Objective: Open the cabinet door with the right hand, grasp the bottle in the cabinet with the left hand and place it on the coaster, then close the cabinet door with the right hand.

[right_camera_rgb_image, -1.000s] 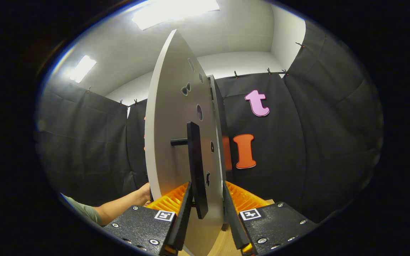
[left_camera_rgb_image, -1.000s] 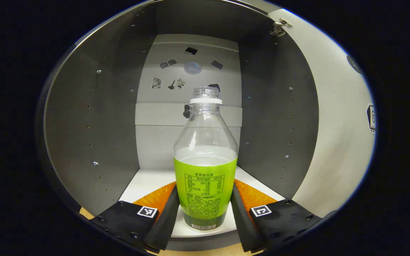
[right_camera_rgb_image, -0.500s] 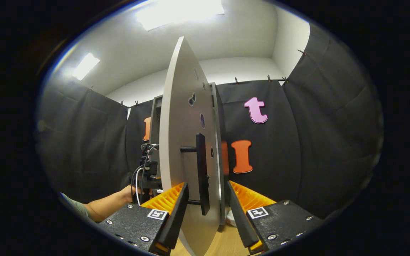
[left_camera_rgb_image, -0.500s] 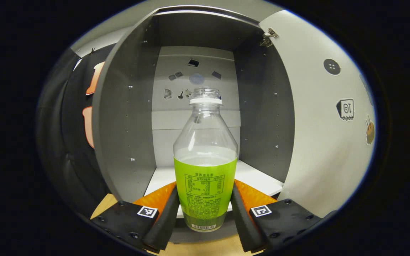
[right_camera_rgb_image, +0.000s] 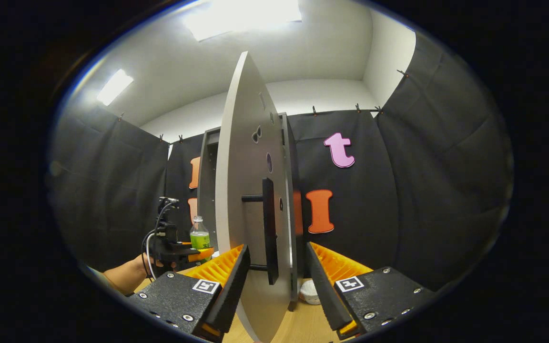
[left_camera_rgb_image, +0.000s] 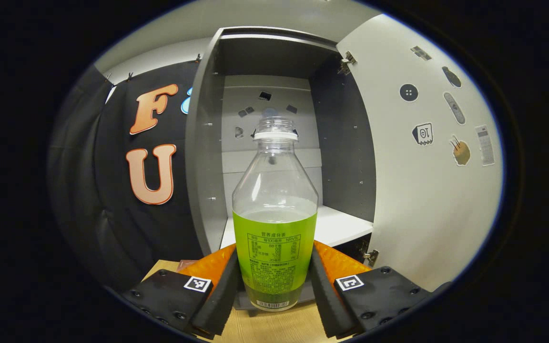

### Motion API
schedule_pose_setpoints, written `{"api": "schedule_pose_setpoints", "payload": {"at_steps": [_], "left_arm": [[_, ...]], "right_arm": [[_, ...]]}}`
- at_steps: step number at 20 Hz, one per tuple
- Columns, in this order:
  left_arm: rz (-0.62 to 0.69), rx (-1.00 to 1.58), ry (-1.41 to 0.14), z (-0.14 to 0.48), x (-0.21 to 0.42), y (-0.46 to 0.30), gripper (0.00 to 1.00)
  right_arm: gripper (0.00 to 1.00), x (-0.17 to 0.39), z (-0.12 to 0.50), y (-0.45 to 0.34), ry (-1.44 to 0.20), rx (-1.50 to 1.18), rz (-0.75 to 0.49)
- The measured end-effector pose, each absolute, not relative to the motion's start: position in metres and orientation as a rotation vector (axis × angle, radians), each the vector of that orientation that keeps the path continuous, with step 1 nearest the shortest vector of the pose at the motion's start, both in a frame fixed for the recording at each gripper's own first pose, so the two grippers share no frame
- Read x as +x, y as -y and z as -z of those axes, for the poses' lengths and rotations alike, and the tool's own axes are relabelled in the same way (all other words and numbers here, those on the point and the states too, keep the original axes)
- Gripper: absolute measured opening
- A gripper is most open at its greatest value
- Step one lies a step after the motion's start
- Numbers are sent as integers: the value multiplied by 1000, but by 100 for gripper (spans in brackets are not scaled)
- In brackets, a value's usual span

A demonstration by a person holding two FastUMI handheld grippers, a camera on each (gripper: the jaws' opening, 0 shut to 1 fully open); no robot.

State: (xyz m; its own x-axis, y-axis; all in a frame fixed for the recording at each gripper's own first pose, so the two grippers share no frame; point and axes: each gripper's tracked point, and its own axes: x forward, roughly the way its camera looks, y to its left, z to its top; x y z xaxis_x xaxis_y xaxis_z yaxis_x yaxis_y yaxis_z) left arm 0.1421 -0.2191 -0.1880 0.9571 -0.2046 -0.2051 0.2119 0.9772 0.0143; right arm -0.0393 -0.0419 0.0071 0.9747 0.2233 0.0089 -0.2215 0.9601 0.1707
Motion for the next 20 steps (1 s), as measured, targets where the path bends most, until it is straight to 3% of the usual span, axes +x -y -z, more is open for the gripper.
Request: {"api": "schedule_pose_setpoints", "payload": {"at_steps": [20], "left_arm": [[90,28,-201,256,20,115,80]], "right_arm": [[75,-36,8,44,18,257,-224]]}}
